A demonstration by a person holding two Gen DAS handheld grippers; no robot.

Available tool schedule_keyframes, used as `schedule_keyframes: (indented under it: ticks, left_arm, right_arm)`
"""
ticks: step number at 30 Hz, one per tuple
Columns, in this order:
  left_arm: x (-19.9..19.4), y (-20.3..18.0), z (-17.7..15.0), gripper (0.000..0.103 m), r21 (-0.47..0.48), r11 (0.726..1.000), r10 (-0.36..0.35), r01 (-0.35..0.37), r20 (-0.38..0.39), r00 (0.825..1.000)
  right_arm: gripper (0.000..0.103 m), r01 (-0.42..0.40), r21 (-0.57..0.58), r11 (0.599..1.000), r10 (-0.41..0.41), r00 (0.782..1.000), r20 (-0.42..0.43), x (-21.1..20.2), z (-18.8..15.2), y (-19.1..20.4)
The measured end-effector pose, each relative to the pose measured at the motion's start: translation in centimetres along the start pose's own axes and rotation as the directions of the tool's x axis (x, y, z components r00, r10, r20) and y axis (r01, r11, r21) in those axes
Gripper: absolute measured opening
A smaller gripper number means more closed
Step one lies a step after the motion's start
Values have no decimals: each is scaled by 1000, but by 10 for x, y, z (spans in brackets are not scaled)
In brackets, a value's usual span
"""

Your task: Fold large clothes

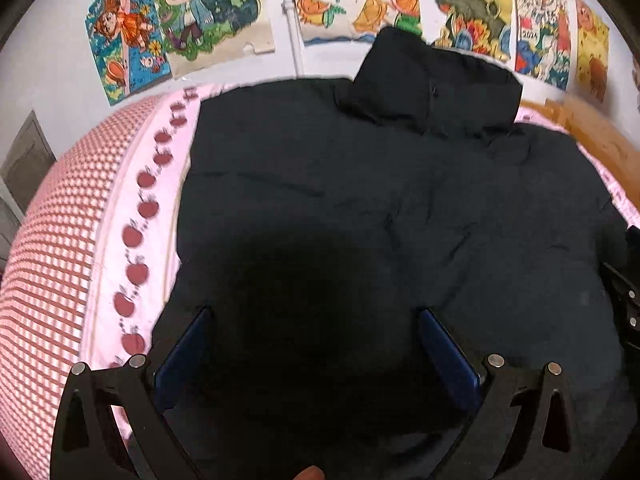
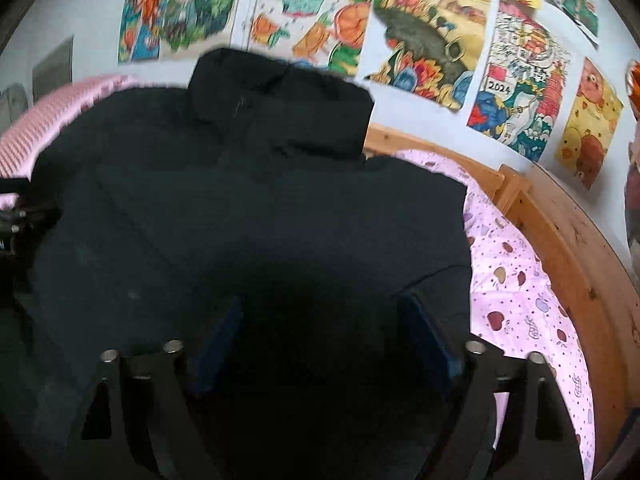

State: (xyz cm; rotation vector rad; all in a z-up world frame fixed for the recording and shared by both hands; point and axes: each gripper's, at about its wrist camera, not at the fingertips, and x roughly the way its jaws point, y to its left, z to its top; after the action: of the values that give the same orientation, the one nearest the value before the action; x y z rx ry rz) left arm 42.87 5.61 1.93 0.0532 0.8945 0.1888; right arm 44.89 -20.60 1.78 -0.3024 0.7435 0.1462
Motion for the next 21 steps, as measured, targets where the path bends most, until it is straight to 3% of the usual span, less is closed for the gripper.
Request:
schedule_keyframes:
  ticks: [5, 12, 21]
  left_arm:
    - [13, -6, -15, 103, 3, 1000, 19, -19, 16, 1000]
    - [13, -15, -35, 103, 17, 998, 56, -58, 69, 996]
    - [14, -19, -42, 103, 14, 998, 60, -61, 79, 995]
  right_arm:
    - [95, -63, 25, 998, 64, 996, -54, 18, -12, 1]
    - [96, -84, 50, 995, 84, 996, 9, 16, -37, 4]
    - [96, -92, 59, 994, 90, 995, 40, 23, -40, -2]
